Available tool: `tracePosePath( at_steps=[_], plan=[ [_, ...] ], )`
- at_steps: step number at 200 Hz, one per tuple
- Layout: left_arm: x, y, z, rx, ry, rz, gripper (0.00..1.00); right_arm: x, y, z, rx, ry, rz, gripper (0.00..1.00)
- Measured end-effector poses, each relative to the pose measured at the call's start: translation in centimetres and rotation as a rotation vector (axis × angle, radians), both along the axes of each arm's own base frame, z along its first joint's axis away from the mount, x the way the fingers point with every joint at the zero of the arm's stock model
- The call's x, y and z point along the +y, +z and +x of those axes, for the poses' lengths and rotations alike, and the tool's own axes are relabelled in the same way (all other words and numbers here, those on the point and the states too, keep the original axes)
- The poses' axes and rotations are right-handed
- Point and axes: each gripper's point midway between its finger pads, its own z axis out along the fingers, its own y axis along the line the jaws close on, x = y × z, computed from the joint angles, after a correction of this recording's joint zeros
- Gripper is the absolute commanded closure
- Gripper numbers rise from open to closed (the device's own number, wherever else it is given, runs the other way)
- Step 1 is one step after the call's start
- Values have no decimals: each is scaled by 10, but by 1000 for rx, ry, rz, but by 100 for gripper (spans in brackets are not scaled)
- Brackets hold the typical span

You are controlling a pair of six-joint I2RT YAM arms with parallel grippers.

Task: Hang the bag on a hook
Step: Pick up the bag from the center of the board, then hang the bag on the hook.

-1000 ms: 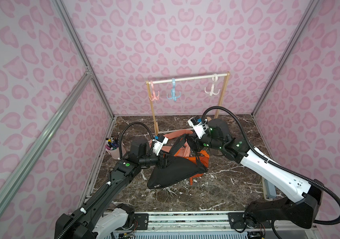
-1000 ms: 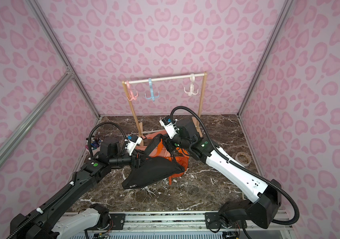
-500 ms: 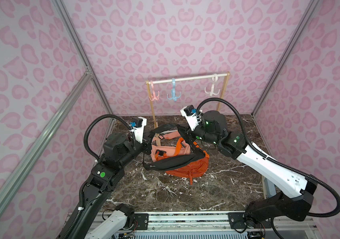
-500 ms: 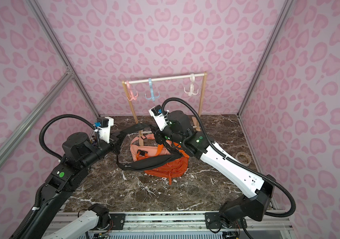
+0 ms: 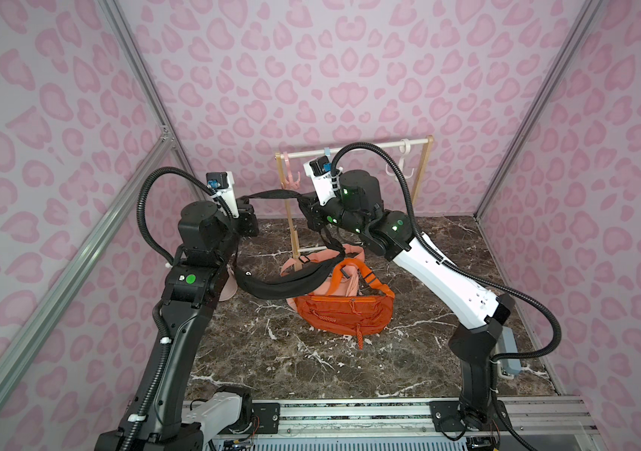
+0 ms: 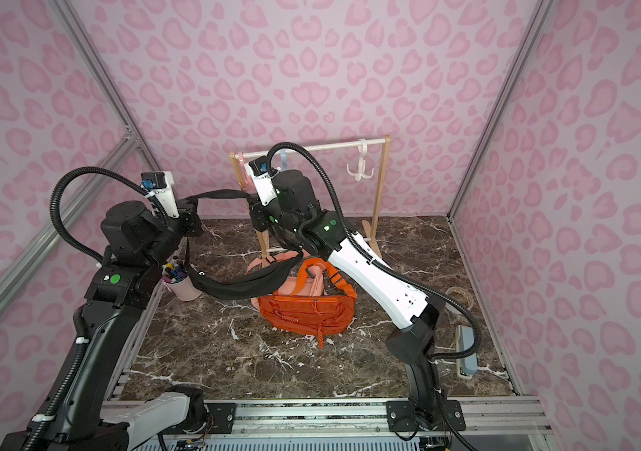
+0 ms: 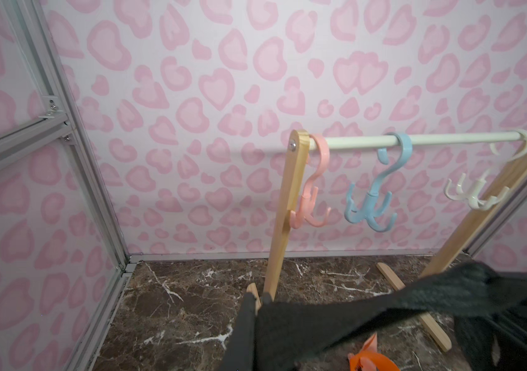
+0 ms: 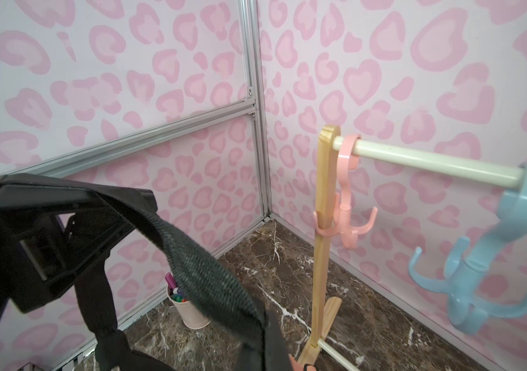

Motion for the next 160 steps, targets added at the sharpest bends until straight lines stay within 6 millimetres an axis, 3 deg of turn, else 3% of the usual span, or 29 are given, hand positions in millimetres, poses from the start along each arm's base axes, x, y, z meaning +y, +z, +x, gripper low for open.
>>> tracePosePath(
  at_steps=[21,76,160],
  plan=[
    [5,1,19,3,11,0,96,7,-5,14,9,-33,2,100],
    [11,-25,78,80,-7,12,97,7,-32,46,61,-103,16,100],
    [3,-34,132,101,-81,13,97,-4,-40,81,59,-170,53,100]
  ],
)
